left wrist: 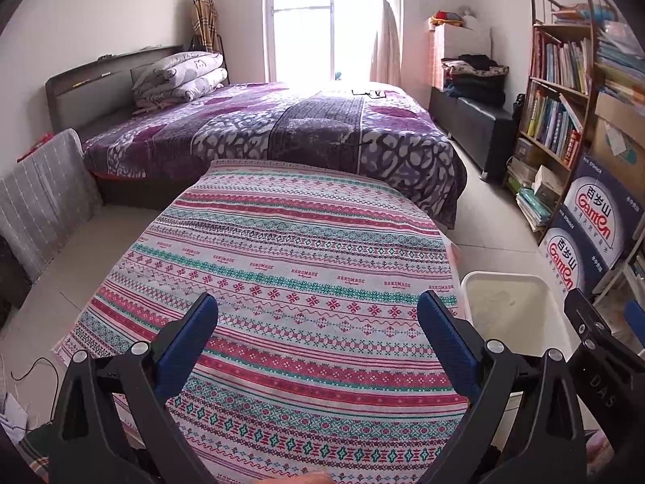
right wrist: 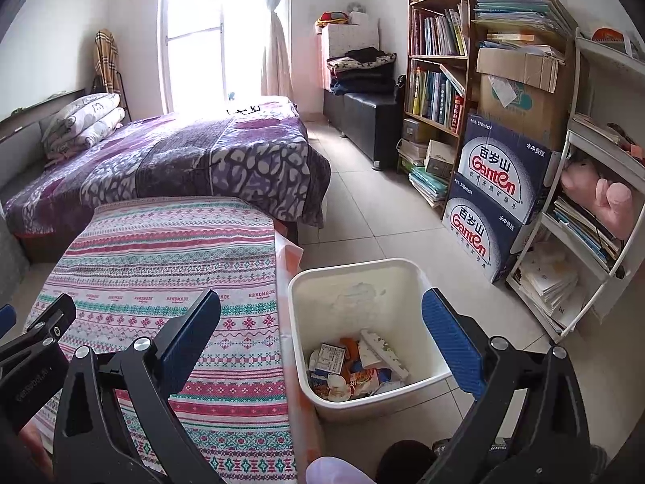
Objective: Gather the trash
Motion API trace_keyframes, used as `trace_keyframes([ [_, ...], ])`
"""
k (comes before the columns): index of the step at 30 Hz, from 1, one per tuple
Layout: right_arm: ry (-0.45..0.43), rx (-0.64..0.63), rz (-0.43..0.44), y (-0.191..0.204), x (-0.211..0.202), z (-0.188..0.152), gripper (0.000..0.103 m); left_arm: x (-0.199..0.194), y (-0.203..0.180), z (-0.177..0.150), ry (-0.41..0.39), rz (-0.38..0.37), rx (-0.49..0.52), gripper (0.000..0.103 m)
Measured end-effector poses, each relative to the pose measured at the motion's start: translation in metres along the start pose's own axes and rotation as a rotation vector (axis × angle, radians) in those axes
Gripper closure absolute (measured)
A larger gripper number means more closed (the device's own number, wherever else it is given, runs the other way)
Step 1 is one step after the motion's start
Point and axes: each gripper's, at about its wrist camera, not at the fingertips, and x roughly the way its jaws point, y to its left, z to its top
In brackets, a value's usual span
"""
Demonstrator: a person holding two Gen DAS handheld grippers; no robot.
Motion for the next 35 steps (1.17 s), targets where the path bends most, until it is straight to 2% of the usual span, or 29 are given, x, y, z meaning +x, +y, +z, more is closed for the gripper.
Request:
trace_keyframes([
  [28,0.045,-0.021,-0.042,-0.008,0.009,0.002,0.007,0.000,-0.011,-0.004,-0.023,-0.023,0.045,0.010],
  [35,0.051,-0.021,-0.041,-0.010,0.010,0.002,0.007,0.004,-0.010,-0.004,0.008,-0.038,0.029,0.009],
])
